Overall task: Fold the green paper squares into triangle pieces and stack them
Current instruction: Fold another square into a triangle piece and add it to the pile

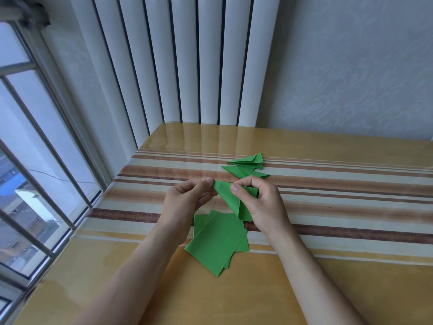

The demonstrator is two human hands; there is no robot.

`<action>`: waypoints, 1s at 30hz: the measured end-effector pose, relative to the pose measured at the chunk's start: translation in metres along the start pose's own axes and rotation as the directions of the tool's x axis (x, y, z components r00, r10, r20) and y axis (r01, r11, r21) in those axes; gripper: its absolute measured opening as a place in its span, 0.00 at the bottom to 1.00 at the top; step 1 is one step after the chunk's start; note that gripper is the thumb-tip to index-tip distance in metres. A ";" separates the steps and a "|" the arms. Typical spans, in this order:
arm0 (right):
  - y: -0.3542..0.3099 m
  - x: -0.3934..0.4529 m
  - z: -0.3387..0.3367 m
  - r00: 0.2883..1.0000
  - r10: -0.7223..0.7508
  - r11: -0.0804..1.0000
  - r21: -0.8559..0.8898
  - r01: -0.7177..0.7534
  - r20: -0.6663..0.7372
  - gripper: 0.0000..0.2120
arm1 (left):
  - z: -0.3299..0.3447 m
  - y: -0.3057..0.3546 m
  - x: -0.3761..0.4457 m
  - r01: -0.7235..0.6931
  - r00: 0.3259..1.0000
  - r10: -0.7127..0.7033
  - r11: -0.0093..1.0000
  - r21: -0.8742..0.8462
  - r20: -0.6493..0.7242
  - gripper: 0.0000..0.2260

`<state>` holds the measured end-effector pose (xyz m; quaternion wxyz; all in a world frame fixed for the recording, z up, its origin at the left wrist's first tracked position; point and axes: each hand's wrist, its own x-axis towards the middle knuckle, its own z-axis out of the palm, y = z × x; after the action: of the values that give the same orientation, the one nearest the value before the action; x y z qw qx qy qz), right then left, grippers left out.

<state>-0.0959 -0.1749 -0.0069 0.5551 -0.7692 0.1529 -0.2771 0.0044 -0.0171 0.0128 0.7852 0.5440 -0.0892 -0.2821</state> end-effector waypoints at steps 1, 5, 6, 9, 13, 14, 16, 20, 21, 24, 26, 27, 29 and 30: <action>0.000 0.000 0.000 1.000 -0.003 1.000 -0.002 0.003 0.000 0.04 | 0.001 0.000 -0.001 -0.006 1.000 0.006 1.000 0.007 -0.014 0.04; 0.000 0.000 0.002 1.000 0.002 1.000 -0.016 -0.001 0.009 0.04 | 0.000 -0.001 0.000 -0.032 0.999 0.033 0.999 0.034 -0.024 0.04; 0.001 0.000 0.001 1.000 0.002 1.000 -0.019 -0.002 0.007 0.04 | -0.001 -0.001 0.000 -0.026 1.000 0.026 0.999 0.040 -0.004 0.05; 0.002 0.000 -0.001 1.000 0.002 1.000 -0.016 -0.002 0.003 0.04 | 0.000 -0.002 -0.001 -0.010 0.994 -0.001 0.994 0.107 0.107 0.13; 0.000 0.000 0.000 1.000 -0.004 1.000 -0.012 0.005 0.025 0.04 | -0.002 -0.006 -0.001 -0.067 0.991 0.037 0.972 0.224 0.132 0.13; -0.001 0.000 0.001 1.000 -0.003 1.000 -0.015 0.004 0.027 0.04 | -0.002 -0.005 -0.002 -0.073 0.992 0.046 0.970 0.234 0.117 0.12; -0.001 0.000 0.002 1.000 -0.001 1.000 -0.026 0.002 0.025 0.04 | -0.003 -0.004 -0.001 -0.073 0.993 0.049 0.967 0.245 0.104 0.11; 0.000 0.000 0.000 1.000 0.004 1.000 -0.026 -0.003 0.016 0.04 | -0.001 -0.004 0.000 -0.037 0.994 0.019 0.985 0.168 0.105 0.08; 0.000 0.000 0.000 1.000 0.006 1.000 -0.022 -0.005 0.014 0.04 | 0.000 -0.003 0.000 -0.026 0.996 0.014 0.990 0.136 0.085 0.07; 0.000 0.001 0.000 1.000 0.015 1.000 -0.017 -0.015 0.012 0.04 | 0.001 -0.001 -0.001 -0.013 0.999 0.010 0.996 0.093 0.033 0.03; 0.000 0.000 0.001 1.000 0.020 1.000 -0.018 -0.020 0.013 0.04 | 0.001 -0.002 -0.001 -0.011 1.000 0.010 0.995 0.097 0.008 0.03; 0.000 0.001 0.001 1.000 0.022 1.000 -0.020 -0.022 0.012 0.04 | 0.001 -0.002 -0.001 -0.008 1.000 0.009 0.995 0.096 -0.007 0.04; 0.001 0.001 0.001 1.000 0.026 1.000 -0.018 -0.026 0.012 0.03 | 0.000 -0.003 0.001 -0.009 1.000 0.010 0.998 0.069 -0.016 0.05; 0.001 0.001 0.001 1.000 0.028 1.000 -0.014 -0.028 0.013 0.03 | -0.001 -0.003 0.002 -0.007 1.000 0.007 0.999 0.048 -0.010 0.05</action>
<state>-0.0944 -0.1752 -0.0080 0.5545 -0.7728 0.1618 -0.2630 0.0053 -0.0180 0.0097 0.7734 0.5638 -0.0939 -0.2743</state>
